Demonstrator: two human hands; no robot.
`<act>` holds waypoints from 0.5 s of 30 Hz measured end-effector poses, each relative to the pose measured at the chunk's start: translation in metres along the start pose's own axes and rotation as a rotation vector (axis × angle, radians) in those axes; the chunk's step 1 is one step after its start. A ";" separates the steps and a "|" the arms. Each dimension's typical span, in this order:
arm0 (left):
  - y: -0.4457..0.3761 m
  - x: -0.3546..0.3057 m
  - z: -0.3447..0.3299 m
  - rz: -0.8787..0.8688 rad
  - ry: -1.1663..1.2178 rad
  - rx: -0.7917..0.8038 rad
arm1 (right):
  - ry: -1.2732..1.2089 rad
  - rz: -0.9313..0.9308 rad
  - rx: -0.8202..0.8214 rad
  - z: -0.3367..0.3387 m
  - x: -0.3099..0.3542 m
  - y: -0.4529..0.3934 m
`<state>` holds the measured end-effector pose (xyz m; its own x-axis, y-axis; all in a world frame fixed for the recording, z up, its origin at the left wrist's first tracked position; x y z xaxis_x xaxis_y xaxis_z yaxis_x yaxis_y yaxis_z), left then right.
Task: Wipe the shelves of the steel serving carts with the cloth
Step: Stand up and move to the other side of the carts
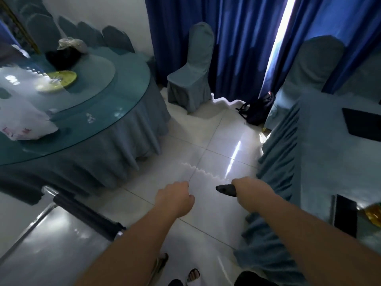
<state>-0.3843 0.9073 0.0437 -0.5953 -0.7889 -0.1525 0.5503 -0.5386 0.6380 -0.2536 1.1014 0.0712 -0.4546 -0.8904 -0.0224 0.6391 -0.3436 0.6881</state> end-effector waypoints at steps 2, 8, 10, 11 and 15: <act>-0.018 0.015 0.018 0.026 0.029 -0.007 | 0.013 0.005 0.011 0.025 0.009 -0.027; -0.080 0.062 0.070 0.111 0.142 -0.055 | 0.111 0.093 0.024 0.107 0.031 -0.114; -0.104 0.080 0.096 0.155 0.177 -0.087 | 0.133 0.134 0.012 0.145 0.039 -0.152; -0.116 0.089 0.110 0.185 0.194 -0.105 | 0.139 0.163 0.006 0.165 0.044 -0.171; -0.148 0.122 0.163 0.330 0.291 -0.114 | 0.228 0.333 0.057 0.242 0.076 -0.238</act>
<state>-0.6336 0.9386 0.0536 -0.1970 -0.9653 -0.1716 0.7537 -0.2610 0.6031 -0.5901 1.1875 0.0809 -0.0750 -0.9958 0.0528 0.6896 -0.0136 0.7241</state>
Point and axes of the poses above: each hand's wrist, its own y-axis away from the middle knuckle, its own z-axis out of the back of the hand, x = y × z, the point moved 1 cm from there along -y, towards the middle knuckle, and after that the axes turned 14 degrees about x, right-handed, at the moved point
